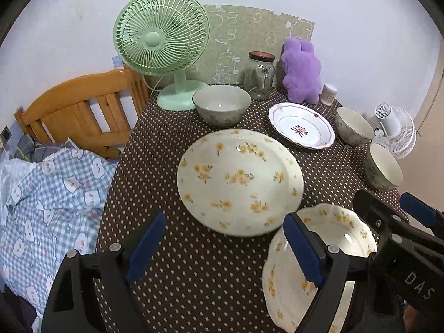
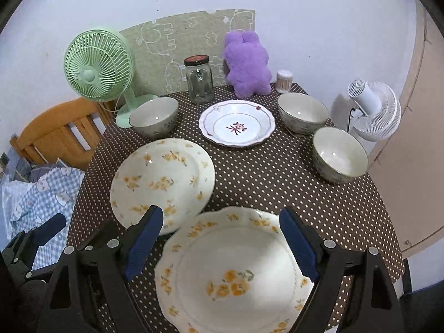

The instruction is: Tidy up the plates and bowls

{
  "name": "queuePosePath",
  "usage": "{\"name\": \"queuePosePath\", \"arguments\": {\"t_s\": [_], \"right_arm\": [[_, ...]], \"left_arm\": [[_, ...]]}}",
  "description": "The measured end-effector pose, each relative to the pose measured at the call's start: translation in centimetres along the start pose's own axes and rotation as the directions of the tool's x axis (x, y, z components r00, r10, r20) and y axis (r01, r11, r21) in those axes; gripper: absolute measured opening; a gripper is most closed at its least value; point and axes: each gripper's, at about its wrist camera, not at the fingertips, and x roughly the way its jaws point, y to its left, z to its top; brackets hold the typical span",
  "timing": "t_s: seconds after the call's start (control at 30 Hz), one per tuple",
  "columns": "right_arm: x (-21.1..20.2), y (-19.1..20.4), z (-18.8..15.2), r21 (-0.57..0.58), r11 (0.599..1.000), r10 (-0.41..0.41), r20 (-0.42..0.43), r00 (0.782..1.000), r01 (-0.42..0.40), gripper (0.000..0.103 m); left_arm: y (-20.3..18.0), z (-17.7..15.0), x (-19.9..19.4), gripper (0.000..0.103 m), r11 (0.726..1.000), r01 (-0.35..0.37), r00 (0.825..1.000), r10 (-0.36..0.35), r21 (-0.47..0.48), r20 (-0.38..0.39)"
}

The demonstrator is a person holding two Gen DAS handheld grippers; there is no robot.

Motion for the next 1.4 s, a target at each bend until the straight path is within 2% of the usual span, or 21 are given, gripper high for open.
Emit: {"name": "queuePosePath", "arguments": {"t_s": [0.2, 0.37, 0.73, 0.83, 0.93, 1.4], "right_arm": [[2.3, 0.8, 2.2, -0.015, 1.000, 0.017, 0.000, 1.000, -0.017, 0.088], [5.0, 1.3, 4.3, -0.013, 0.998, 0.059, -0.035, 0.998, -0.060, 0.088], [10.5, 2.7, 7.7, -0.059, 0.996, 0.068, -0.040, 0.997, -0.070, 0.088], [12.2, 2.9, 8.1, -0.064, 0.996, 0.061, -0.049, 0.997, -0.064, 0.087], [13.7, 3.1, 8.2, -0.070, 0.996, 0.051, -0.065, 0.997, -0.055, 0.083], [20.2, 3.0, 6.8, -0.057, 0.998, 0.020, -0.199, 0.980, -0.032, 0.079]], "left_arm": [[0.5, 2.1, 2.0, 0.086, 1.000, -0.028, 1.000, 0.028, -0.006, 0.013], [0.8, 4.0, 3.9, 0.085, 0.998, -0.063, 0.998, 0.063, -0.031, 0.004], [1.8, 7.1, 9.2, 0.084, 0.992, -0.118, 0.993, 0.117, -0.049, -0.023], [2.5, 7.4, 10.7, 0.083, 0.989, -0.130, 0.991, 0.128, -0.065, -0.046], [3.0, 7.3, 11.9, 0.082, 0.988, -0.139, 0.989, 0.134, -0.073, -0.069], [4.5, 5.5, 16.9, 0.079, 0.984, -0.160, 0.973, 0.145, -0.073, -0.178]]}}
